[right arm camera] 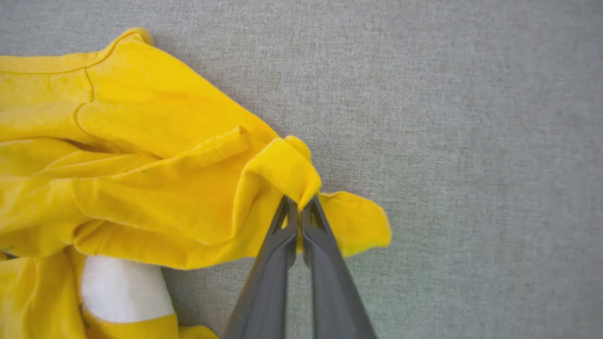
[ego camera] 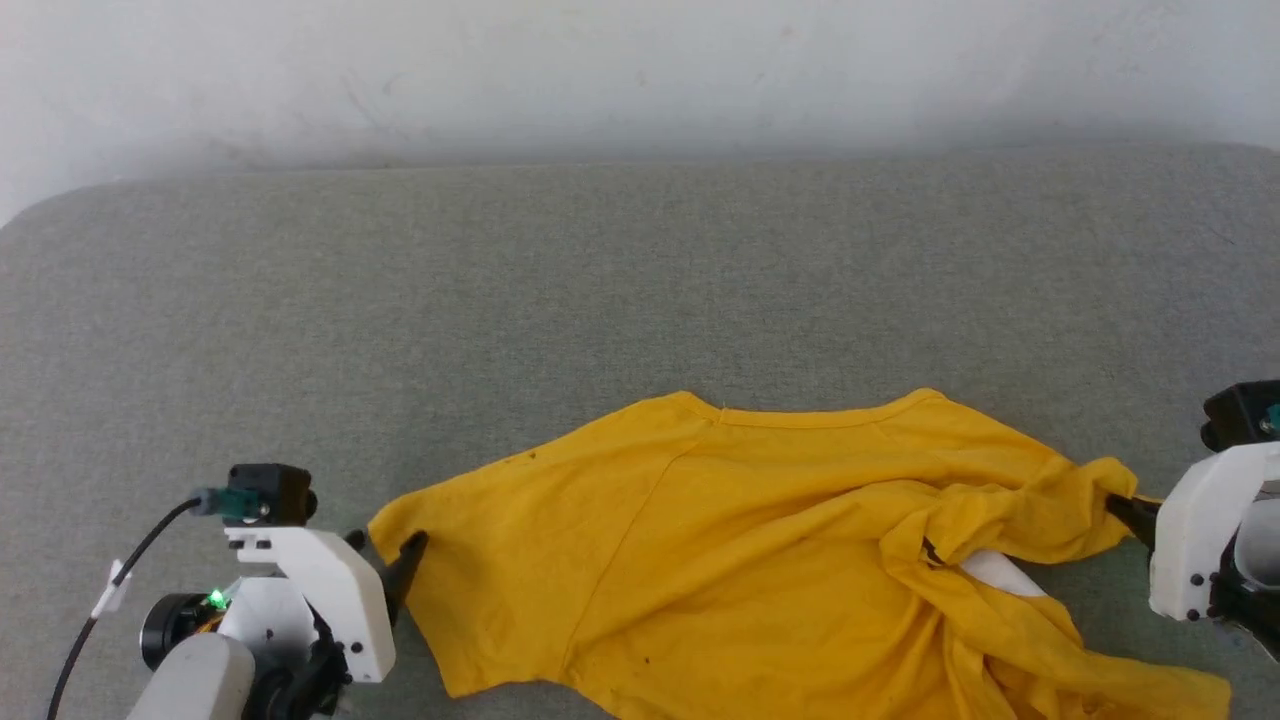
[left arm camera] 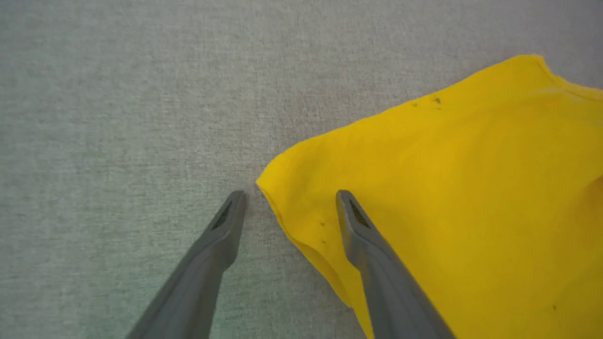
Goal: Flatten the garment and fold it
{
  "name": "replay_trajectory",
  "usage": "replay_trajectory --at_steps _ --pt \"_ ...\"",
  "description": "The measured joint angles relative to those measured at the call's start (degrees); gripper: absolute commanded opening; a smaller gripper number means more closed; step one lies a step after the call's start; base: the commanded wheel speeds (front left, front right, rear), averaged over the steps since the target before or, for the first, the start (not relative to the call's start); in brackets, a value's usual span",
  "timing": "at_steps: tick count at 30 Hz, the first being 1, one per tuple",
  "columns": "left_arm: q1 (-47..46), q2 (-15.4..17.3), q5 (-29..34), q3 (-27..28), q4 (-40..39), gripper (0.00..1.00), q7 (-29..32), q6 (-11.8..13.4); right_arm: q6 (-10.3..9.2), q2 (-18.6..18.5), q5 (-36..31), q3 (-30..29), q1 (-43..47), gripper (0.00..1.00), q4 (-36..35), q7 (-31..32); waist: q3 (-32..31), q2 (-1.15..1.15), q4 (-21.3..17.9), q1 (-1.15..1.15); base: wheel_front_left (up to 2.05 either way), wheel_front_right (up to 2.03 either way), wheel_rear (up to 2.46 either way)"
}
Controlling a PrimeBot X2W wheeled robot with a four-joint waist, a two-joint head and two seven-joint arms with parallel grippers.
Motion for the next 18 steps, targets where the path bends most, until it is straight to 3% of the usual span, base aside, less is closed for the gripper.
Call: replay_trajectory --at_steps 5,11,12,13,18 --pt "-2.5 1.3 -0.9 -2.8 2.2 1.0 6.5 -1.7 0.0 1.7 -0.4 -0.7 0.2 0.0 -0.8 0.2 0.9 0.0 -1.2 -0.01 0.0 0.0 0.0" --pt "-4.0 2.3 -1.9 -5.4 1.8 1.0 9.6 -2.7 0.0 2.8 -0.7 -1.5 1.1 0.0 -0.9 0.1 1.7 0.0 -2.4 -0.01 0.0 0.0 0.0" --pt "-4.1 2.4 -1.9 -5.7 1.8 0.76 10.0 -2.7 0.0 2.9 -0.7 -1.7 1.1 0.0 -1.0 0.1 1.8 0.0 -2.4 -0.01 0.0 0.0 0.0" --pt "-4.3 2.6 -1.8 -6.1 1.6 0.01 10.1 -2.8 0.0 3.0 -0.8 -1.7 1.1 0.0 -1.1 0.0 1.8 0.0 -2.5 -0.01 0.0 0.0 0.0" --pt "-4.6 2.7 -1.5 -8.7 1.4 0.0 9.9 -4.1 0.0 3.0 -2.0 -1.8 1.0 0.0 -2.4 -2.1 1.0 0.0 -2.4 -0.01 0.0 0.0 0.0"
